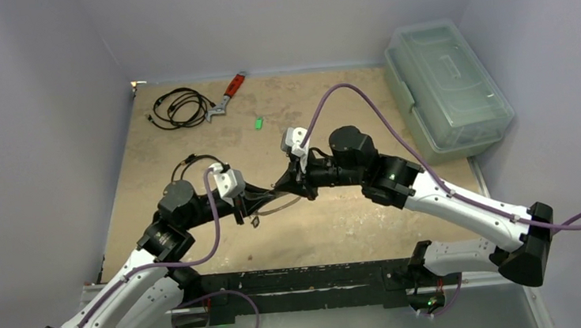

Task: Put the keys on the keyring

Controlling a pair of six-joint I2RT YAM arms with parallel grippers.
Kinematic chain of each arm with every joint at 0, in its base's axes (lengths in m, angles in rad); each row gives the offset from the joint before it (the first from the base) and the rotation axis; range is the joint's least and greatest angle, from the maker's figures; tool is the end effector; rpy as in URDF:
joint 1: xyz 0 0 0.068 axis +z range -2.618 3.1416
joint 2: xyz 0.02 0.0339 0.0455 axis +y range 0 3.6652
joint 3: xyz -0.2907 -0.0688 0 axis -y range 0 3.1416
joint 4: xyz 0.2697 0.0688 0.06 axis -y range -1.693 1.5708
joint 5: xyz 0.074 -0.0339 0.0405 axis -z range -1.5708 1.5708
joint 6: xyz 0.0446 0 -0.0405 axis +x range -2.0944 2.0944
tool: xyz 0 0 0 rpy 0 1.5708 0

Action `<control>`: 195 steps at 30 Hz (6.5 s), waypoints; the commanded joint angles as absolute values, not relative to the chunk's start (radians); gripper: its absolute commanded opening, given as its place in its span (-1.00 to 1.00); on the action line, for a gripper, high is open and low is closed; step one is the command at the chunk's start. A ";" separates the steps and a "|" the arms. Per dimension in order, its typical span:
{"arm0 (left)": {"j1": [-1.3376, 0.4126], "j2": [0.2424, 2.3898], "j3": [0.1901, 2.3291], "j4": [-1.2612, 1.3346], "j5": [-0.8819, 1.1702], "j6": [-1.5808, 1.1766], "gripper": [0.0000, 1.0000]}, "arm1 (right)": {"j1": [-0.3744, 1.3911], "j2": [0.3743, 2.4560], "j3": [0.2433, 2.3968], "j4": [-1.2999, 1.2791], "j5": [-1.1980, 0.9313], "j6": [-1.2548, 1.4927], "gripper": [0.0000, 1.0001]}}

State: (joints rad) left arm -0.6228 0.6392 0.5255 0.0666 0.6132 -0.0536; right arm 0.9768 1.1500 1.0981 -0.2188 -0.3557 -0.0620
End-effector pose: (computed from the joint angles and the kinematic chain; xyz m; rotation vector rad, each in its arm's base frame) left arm 0.1246 -0.1211 0.3107 0.9324 1.4297 -1.0052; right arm 0.1468 0.2451 0.3938 -1.1796 1.5350 0.9533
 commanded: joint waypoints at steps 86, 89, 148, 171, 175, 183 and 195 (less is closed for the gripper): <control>-0.693 0.785 0.595 0.121 0.630 0.117 -1.00 | 0.983 1.358 1.452 -0.647 -0.258 0.221 -1.00; -0.700 0.784 0.596 0.116 0.634 0.114 -1.00 | 0.983 1.361 1.458 -0.650 -0.256 0.221 -1.00; -0.646 0.688 0.525 0.459 0.848 -0.314 -1.00 | 1.057 0.926 0.833 0.178 -0.393 -0.180 -0.34; -0.642 0.658 0.531 0.377 0.822 -0.261 -0.85 | 1.058 0.991 0.901 0.088 -0.493 -0.153 -1.00; -0.642 0.640 0.535 0.318 0.793 -0.219 -0.26 | 1.058 1.009 0.941 0.017 -0.464 -0.143 -1.00; -0.642 0.638 0.543 0.234 0.798 -0.121 0.01 | 1.058 1.017 1.003 -0.068 -0.428 -0.085 -1.00; -0.644 0.644 0.539 0.211 0.781 -0.087 -0.22 | 1.058 1.073 1.135 -0.198 -0.406 0.110 -1.00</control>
State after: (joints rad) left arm -0.6380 0.6472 0.5106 0.2089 0.7815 -0.1196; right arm 1.0592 1.0672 1.0538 -0.1902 -0.4107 0.0048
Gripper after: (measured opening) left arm 0.398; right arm 0.005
